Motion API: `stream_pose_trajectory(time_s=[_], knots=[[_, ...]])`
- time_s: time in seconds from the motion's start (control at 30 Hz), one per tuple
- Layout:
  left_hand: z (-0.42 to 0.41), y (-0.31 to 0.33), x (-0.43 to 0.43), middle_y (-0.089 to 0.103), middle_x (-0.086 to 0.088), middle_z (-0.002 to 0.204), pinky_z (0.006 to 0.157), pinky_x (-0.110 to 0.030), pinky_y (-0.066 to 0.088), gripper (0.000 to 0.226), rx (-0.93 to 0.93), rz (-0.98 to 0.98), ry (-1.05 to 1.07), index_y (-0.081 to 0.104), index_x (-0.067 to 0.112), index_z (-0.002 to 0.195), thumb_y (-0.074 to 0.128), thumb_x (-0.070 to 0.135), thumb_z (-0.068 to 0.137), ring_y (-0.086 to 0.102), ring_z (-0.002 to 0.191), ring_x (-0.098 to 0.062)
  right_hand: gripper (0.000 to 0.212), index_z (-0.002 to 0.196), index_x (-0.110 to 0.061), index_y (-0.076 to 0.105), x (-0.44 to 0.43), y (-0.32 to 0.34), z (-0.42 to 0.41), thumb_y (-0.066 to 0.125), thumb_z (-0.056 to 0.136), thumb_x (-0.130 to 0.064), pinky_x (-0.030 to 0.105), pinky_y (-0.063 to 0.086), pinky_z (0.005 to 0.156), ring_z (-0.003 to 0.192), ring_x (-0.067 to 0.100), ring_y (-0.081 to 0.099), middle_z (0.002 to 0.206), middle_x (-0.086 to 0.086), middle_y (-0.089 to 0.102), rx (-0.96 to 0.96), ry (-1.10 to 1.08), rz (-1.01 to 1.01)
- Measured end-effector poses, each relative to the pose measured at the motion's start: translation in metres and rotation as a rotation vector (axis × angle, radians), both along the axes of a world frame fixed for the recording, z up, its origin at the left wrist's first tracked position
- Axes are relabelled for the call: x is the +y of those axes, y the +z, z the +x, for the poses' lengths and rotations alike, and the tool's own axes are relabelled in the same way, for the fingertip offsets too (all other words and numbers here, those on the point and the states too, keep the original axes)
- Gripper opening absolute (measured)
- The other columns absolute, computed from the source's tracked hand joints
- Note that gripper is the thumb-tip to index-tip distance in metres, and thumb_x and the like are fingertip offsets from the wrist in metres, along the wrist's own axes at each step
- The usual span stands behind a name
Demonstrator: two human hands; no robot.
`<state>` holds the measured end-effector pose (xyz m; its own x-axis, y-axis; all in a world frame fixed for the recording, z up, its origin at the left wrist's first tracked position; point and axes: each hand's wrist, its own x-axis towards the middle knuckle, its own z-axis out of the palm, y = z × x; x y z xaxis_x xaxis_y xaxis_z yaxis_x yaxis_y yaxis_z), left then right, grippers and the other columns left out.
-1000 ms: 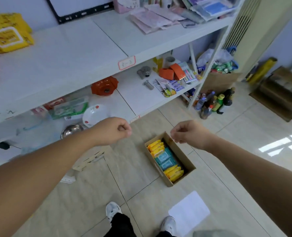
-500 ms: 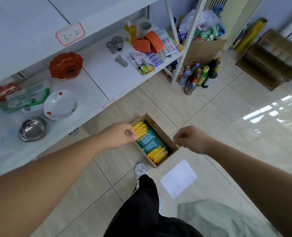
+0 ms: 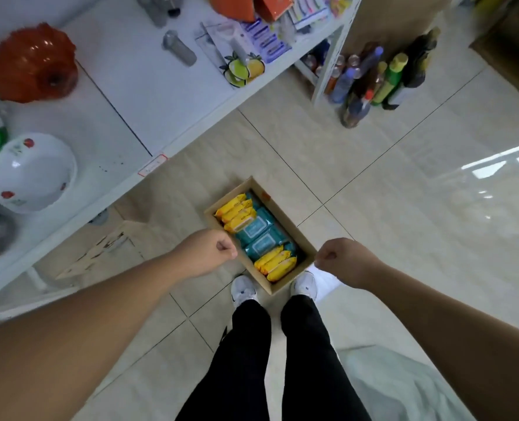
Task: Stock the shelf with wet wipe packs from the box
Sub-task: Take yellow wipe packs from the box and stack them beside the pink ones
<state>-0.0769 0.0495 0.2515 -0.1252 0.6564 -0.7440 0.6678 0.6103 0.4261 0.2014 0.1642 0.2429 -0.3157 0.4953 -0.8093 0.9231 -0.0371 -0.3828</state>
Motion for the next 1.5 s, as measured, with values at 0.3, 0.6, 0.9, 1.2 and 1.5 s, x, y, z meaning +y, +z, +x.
stream_pose_trajectory(time_s=[0.3, 0.6, 0.9, 1.2, 1.5], knots=[[0.006, -0.169, 0.019, 0.072, 0.005, 0.085, 0.078, -0.033, 0.056, 0.009, 0.059, -0.101, 0.046, 0.069, 0.028, 0.078, 0.07, 0.03, 0.087, 0.068, 0.085, -0.017, 0.015, 0.091, -0.017, 0.077, 0.017, -0.178, 0.005, 0.062, 0.089, -0.019, 0.024, 0.047, 0.059, 0.073, 0.022, 0.061, 0.095, 0.008, 0.073, -0.082, 0.022, -0.083], [0.001, -0.292, 0.027, 0.07, 0.0, 0.091, 0.073, -0.03, 0.05, 0.012, 0.103, -0.11, 0.086, 0.066, 0.029, 0.08, 0.073, 0.037, 0.085, 0.066, 0.088, -0.021, 0.033, 0.116, 0.0, 0.064, 0.003, -0.305, -0.016, 0.061, 0.091, -0.021, 0.046, 0.055, 0.087, 0.108, 0.04, 0.063, 0.119, 0.024, 0.065, -0.127, 0.121, -0.088], [-0.017, -0.371, 0.049, 0.072, -0.009, 0.111, 0.092, -0.043, 0.054, 0.036, 0.136, -0.081, 0.149, 0.068, 0.011, 0.112, 0.075, 0.034, 0.086, 0.066, 0.105, -0.029, 0.035, 0.129, -0.029, 0.061, 0.01, -0.387, -0.037, 0.064, 0.094, -0.029, 0.04, 0.05, 0.101, 0.121, 0.024, 0.059, 0.134, -0.001, 0.063, -0.086, 0.189, -0.061], [-0.041, -0.437, 0.058, 0.063, -0.019, 0.124, 0.093, -0.045, 0.053, 0.055, 0.37, -0.065, 0.0, 0.062, 0.007, 0.122, 0.079, 0.039, 0.08, 0.061, 0.111, -0.039, 0.044, 0.138, -0.035, 0.053, 0.006, -0.435, -0.06, 0.063, 0.095, -0.035, 0.035, 0.052, 0.088, 0.116, 0.027, 0.061, 0.139, 0.004, 0.058, -0.089, 0.4, -0.085], [-0.037, -0.457, 0.053, 0.055, -0.02, 0.127, 0.088, -0.051, 0.054, 0.052, 0.493, -0.033, -0.087, 0.058, 0.008, 0.123, 0.076, 0.036, 0.083, 0.06, 0.109, -0.042, 0.06, 0.146, -0.038, 0.042, 0.007, -0.459, -0.057, 0.066, 0.092, -0.03, 0.039, 0.051, 0.098, 0.121, 0.031, 0.057, 0.15, 0.009, 0.039, -0.125, 0.58, -0.109]])
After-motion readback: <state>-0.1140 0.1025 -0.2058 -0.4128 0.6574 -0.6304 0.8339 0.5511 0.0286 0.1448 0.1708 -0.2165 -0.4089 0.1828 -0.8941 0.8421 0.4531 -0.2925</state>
